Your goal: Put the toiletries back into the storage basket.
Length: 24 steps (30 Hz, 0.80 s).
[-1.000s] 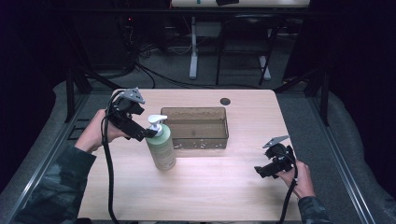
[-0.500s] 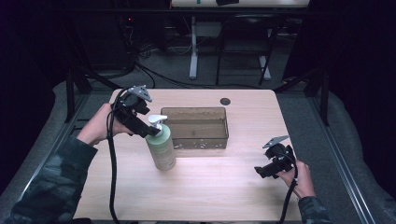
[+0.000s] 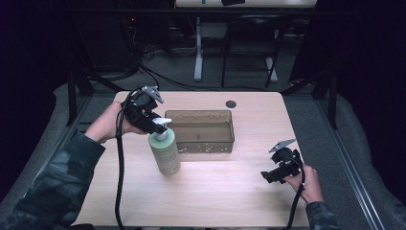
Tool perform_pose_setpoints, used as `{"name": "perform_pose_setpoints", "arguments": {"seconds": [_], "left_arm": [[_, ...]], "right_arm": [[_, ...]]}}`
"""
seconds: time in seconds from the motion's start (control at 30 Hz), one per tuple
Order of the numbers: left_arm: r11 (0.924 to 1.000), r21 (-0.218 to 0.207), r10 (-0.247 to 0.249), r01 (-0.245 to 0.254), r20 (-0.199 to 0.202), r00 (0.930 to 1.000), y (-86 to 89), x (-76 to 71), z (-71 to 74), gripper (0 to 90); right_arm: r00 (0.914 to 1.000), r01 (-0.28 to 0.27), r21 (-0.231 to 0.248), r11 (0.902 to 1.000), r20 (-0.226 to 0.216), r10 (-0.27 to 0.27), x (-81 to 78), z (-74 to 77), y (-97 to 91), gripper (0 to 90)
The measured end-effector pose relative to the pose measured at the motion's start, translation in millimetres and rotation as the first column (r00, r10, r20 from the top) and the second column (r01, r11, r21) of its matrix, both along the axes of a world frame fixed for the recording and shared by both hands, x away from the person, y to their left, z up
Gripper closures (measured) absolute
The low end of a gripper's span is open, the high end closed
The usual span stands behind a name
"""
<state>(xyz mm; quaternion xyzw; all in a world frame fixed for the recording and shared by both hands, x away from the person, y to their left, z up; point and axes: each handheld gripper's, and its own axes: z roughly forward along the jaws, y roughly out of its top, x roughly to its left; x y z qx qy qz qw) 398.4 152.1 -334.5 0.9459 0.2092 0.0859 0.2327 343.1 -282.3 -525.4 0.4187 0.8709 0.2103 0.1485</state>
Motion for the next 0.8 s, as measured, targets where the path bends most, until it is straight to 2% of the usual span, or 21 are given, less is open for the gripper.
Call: {"name": "perform_pose_setpoints", "arguments": {"seconds": [0.2,0.43,0.67,0.8], "left_arm": [[1.0,0.008,0.005,-0.005,-0.008,1.0,-0.8,3.3,0.3,61.8],[0.9995,0.033,-0.003,0.003,-0.001,1.0,-2.4,1.9,1.6,62.4],[0.9982,0.059,-0.008,0.009,-0.012,0.9999,-3.8,1.3,3.3,62.6],[0.9974,0.071,-0.007,0.008,-0.015,0.9999,-4.4,1.4,4.1,62.7]], "right_arm": [[1.0,0.002,-0.004,1.0,-0.003,-0.002,-0.3,0.3,0.6,0.2],[1.0,-0.002,-0.004,1.0,-0.001,0.002,-0.7,0.7,1.3,0.2],[0.9999,0.0,0.003,1.0,-0.015,0.0,-0.5,-0.2,2.6,0.2],[0.9999,-0.008,-0.011,0.9999,-0.012,0.008,0.0,-0.3,2.4,0.2]]}}
